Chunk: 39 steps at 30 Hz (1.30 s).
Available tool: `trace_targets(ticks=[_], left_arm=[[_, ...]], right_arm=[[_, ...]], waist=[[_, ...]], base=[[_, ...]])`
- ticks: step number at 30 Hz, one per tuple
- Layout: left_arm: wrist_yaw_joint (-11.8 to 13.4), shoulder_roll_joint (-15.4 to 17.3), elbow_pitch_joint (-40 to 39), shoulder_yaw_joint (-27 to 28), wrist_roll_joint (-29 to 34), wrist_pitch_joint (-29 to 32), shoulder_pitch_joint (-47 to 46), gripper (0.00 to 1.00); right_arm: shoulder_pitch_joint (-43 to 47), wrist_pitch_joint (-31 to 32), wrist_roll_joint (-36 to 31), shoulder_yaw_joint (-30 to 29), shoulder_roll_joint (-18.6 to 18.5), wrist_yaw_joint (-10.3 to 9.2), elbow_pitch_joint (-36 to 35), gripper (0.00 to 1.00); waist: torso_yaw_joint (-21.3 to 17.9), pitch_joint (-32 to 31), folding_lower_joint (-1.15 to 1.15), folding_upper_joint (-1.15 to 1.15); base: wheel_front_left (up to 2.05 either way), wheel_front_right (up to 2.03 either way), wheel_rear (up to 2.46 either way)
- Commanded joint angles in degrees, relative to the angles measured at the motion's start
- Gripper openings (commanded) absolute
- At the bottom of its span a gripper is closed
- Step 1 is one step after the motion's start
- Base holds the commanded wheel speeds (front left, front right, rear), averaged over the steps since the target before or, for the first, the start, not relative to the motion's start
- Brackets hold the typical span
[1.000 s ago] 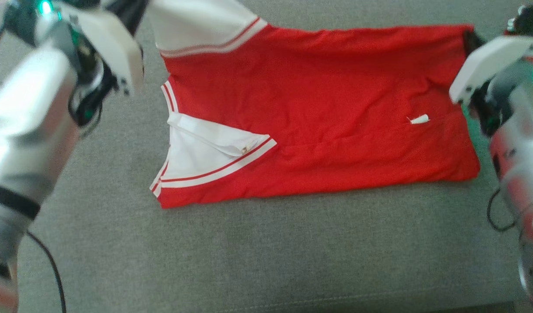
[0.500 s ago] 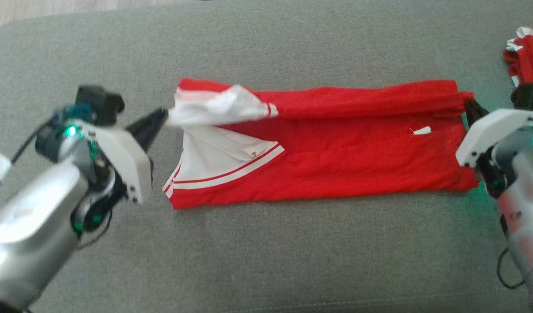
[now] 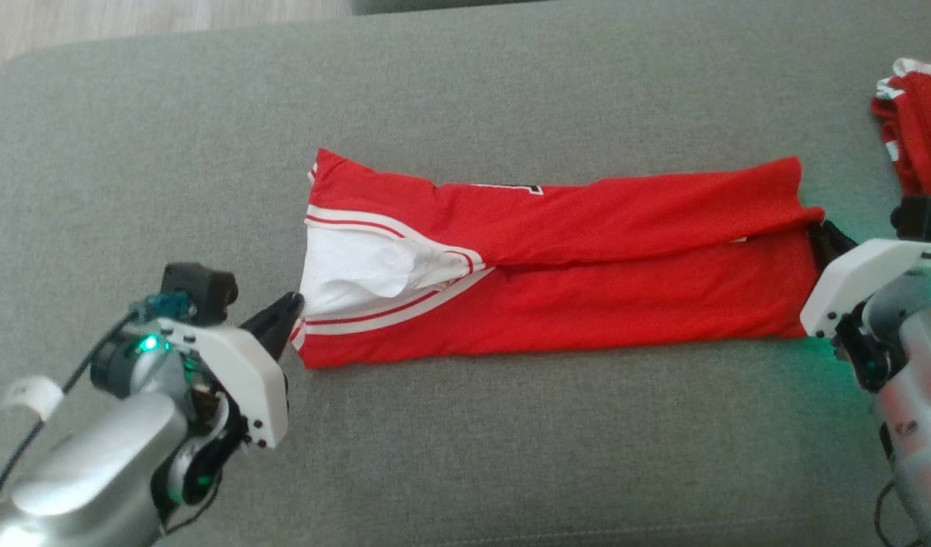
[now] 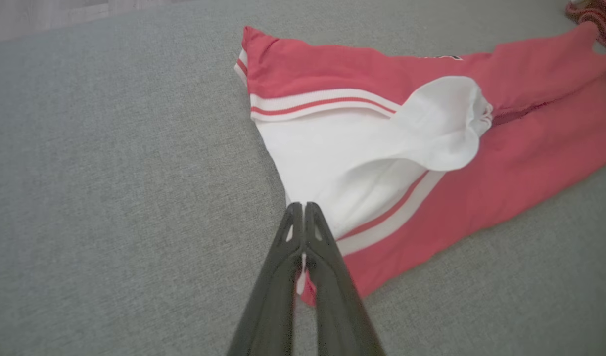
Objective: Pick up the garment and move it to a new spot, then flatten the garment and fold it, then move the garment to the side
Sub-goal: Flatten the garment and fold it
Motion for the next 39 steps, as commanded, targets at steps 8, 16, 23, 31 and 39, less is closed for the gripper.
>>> trace_targets(ticks=[8,16,23,31,39], left_arm=[[3.8,-3.4,2.5,6.6,-0.9,-13.2,3.4,1.0],[8.6,-9.9,0.2,15.9,5.3,-17.5,12.3,1.0],[8.5,-16.2,-5.5,28.7,17.5,-17.5,25.3,1.0],[3.0,-22.7,-6.6,35.2,27.0,-17.5,32.6,1.0],[-2.1,-27.3,-5.2,39.9,33.1,-17.5,34.8,1.0]], right_arm=[[5.5,-9.7,-5.4,-3.3,2.1,0.37,-8.2,1.0],[12.7,-18.1,-8.8,-6.6,9.0,0.37,-12.5,1.0],[20.5,-21.8,-12.2,-7.2,12.0,0.37,-19.1,1.0],[27.1,-22.0,-16.1,-9.6,14.0,0.37,-24.9,1.0],[29.3,-22.0,-17.1,-10.2,14.9,0.37,-26.5,1.0]], waist=[[-1.0,-5.6,0.0,0.0],[-2.1,-12.6,0.0,0.0],[-2.3,-16.0,0.0,0.0],[-1.3,-17.3,0.0,0.0],[-1.1,-17.1,0.0,0.0]], base=[[0.0,0.0,0.0],[0.0,0.0,0.0],[0.0,0.0,0.0],[0.0,0.0,0.0],[0.0,0.0,0.0]])
